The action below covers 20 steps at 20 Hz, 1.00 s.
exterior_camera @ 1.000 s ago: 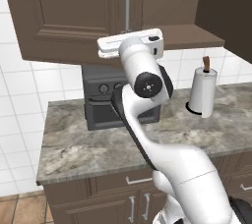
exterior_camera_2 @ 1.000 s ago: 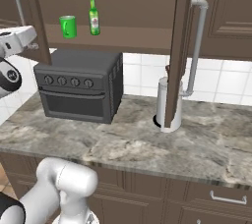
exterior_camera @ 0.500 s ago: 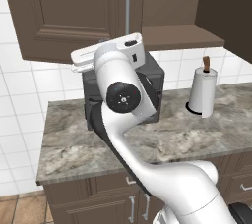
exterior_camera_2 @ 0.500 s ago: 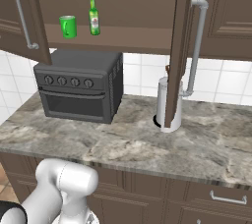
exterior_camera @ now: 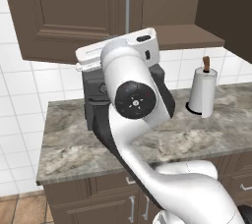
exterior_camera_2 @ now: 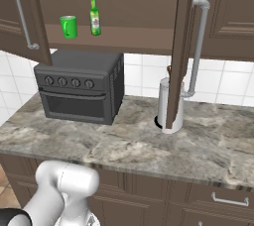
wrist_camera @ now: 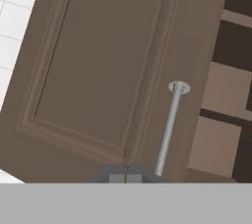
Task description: Open the cabinet directly in front. Then move the beer and the mug to the dining counter with the candle on it.
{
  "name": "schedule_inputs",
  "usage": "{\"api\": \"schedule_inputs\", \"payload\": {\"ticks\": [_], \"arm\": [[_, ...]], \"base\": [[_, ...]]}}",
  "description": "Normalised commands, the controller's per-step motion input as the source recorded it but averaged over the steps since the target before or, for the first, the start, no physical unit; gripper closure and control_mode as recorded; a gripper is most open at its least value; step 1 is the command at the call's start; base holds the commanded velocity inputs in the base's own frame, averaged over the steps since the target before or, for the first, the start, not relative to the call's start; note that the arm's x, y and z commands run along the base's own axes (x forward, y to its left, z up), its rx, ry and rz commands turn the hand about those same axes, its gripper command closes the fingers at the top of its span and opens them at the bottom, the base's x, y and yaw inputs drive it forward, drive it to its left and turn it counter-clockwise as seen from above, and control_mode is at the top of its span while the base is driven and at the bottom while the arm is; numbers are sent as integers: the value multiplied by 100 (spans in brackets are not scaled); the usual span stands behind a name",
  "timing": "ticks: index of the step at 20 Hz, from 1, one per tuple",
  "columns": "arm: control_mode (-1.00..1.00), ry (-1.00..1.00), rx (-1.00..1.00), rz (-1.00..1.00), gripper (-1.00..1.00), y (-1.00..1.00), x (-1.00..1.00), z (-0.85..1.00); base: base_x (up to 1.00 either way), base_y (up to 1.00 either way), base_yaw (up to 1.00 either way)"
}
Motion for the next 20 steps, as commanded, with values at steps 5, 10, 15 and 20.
{"api": "schedule_inputs", "payload": {"ticks": [5,10,15,20], "arm": [[-100,3,-13,0,100,-86,-1,1],[-100,0,-19,0,100,-100,-1,0],[-100,-4,-17,3,100,-94,-8,0],[-100,-6,-15,11,100,-56,0,0]], "base": [[0,0,0],[0,0,0],[0,0,0],[0,0,0]]}}
